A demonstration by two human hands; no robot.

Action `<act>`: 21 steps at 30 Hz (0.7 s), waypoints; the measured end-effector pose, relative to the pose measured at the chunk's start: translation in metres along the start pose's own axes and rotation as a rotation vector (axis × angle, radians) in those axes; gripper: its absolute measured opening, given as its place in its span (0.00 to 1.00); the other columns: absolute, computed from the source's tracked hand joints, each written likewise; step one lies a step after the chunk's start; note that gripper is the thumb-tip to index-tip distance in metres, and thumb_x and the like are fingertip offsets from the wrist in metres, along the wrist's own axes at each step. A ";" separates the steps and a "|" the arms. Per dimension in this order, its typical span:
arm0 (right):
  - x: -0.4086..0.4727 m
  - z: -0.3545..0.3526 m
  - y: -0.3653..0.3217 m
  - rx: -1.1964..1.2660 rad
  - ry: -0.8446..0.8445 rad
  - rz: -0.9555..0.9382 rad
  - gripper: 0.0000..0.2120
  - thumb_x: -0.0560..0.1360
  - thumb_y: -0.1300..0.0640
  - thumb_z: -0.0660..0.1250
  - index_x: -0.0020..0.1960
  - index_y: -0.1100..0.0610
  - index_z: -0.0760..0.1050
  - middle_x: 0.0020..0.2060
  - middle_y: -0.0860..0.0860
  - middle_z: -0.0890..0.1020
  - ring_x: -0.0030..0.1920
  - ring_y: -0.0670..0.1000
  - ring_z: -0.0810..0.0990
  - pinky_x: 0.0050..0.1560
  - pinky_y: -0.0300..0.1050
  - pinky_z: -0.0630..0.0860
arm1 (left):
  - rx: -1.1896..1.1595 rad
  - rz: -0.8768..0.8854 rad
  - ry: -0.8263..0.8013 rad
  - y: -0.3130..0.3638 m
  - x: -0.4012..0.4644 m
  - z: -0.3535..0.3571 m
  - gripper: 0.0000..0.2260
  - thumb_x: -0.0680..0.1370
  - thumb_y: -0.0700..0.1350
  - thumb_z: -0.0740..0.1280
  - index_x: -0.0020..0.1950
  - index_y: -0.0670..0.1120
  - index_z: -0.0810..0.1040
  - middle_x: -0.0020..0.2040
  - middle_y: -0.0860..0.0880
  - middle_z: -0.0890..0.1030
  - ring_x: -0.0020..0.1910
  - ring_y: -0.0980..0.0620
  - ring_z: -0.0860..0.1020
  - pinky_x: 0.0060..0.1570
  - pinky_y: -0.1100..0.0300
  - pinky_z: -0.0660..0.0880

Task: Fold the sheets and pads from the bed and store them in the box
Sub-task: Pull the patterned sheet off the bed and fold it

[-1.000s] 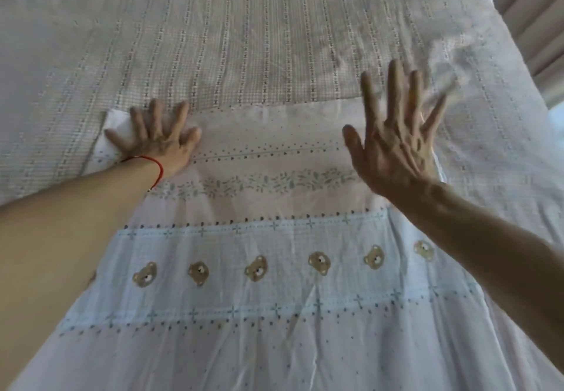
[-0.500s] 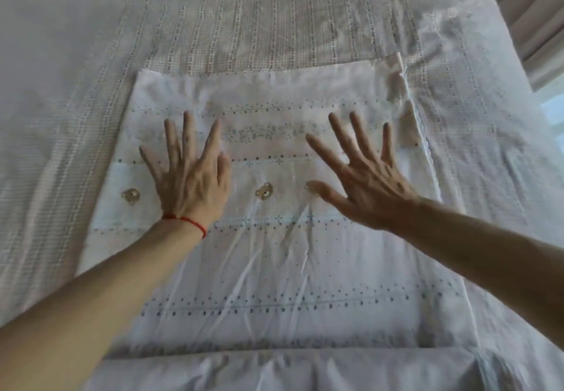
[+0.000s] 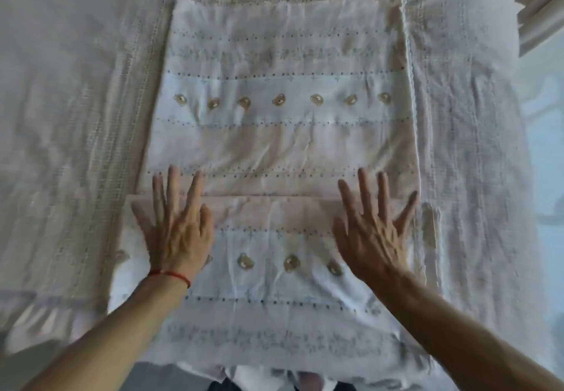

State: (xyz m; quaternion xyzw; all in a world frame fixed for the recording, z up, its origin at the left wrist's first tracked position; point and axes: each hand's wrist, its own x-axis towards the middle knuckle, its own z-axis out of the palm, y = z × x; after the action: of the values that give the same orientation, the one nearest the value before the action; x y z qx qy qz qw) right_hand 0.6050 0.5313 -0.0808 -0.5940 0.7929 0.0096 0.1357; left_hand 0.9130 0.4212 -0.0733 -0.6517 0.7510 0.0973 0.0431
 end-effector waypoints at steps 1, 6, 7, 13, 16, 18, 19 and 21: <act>-0.025 0.010 0.009 -0.002 -0.064 0.082 0.32 0.82 0.39 0.48 0.84 0.42 0.45 0.84 0.52 0.42 0.82 0.59 0.37 0.74 0.78 0.36 | -0.002 -0.083 -0.081 -0.021 -0.032 0.011 0.27 0.82 0.57 0.47 0.83 0.57 0.53 0.83 0.44 0.49 0.82 0.38 0.48 0.70 0.23 0.50; -0.031 0.048 0.027 0.065 -0.093 0.140 0.32 0.82 0.35 0.41 0.82 0.39 0.34 0.83 0.47 0.36 0.81 0.53 0.30 0.75 0.73 0.32 | 0.088 -0.153 -0.212 -0.068 -0.045 0.058 0.28 0.81 0.64 0.40 0.79 0.65 0.33 0.83 0.49 0.37 0.81 0.40 0.38 0.72 0.25 0.47; -0.026 0.050 0.027 0.058 -0.087 0.133 0.32 0.81 0.35 0.42 0.82 0.39 0.34 0.83 0.47 0.36 0.81 0.53 0.31 0.75 0.73 0.32 | 0.100 -0.142 -0.216 -0.067 -0.034 0.059 0.28 0.82 0.63 0.43 0.79 0.65 0.33 0.83 0.49 0.36 0.81 0.39 0.38 0.72 0.25 0.45; -0.094 0.032 0.030 0.073 -0.040 0.011 0.37 0.80 0.35 0.49 0.84 0.46 0.42 0.84 0.51 0.42 0.83 0.57 0.38 0.76 0.72 0.34 | 0.062 0.016 -0.168 -0.077 -0.065 0.028 0.28 0.83 0.56 0.54 0.82 0.55 0.53 0.83 0.40 0.50 0.80 0.33 0.49 0.69 0.22 0.53; -0.168 0.035 0.028 0.069 -0.057 -0.201 0.36 0.79 0.35 0.55 0.82 0.51 0.59 0.82 0.55 0.58 0.82 0.59 0.56 0.74 0.79 0.47 | 0.100 0.286 -0.150 -0.090 -0.123 0.020 0.31 0.77 0.57 0.58 0.78 0.47 0.66 0.79 0.39 0.60 0.74 0.33 0.63 0.67 0.30 0.64; -0.194 0.036 0.040 0.007 -0.054 -0.258 0.40 0.75 0.33 0.64 0.81 0.52 0.64 0.80 0.54 0.64 0.80 0.58 0.61 0.72 0.79 0.51 | 0.139 0.424 -0.176 -0.104 -0.151 0.023 0.38 0.73 0.61 0.61 0.80 0.46 0.64 0.80 0.39 0.58 0.77 0.34 0.61 0.70 0.32 0.62; -0.198 0.035 0.048 -0.016 -0.058 -0.268 0.43 0.72 0.34 0.69 0.81 0.51 0.63 0.80 0.53 0.63 0.81 0.57 0.60 0.73 0.78 0.51 | 0.170 0.454 -0.184 -0.110 -0.156 0.024 0.42 0.71 0.62 0.64 0.82 0.46 0.60 0.81 0.39 0.56 0.78 0.34 0.58 0.72 0.32 0.60; -0.200 0.031 0.058 -0.057 -0.095 -0.286 0.51 0.67 0.38 0.77 0.83 0.48 0.57 0.82 0.50 0.58 0.82 0.54 0.55 0.74 0.79 0.48 | 0.263 0.470 -0.204 -0.117 -0.157 0.026 0.50 0.66 0.62 0.71 0.83 0.47 0.54 0.83 0.39 0.50 0.80 0.34 0.53 0.73 0.31 0.56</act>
State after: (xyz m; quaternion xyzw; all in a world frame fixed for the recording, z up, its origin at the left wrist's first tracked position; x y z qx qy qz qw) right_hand 0.6085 0.7419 -0.0735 -0.7035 0.6922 0.0406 0.1560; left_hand 1.0503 0.5634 -0.0793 -0.4356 0.8793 0.0713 0.1788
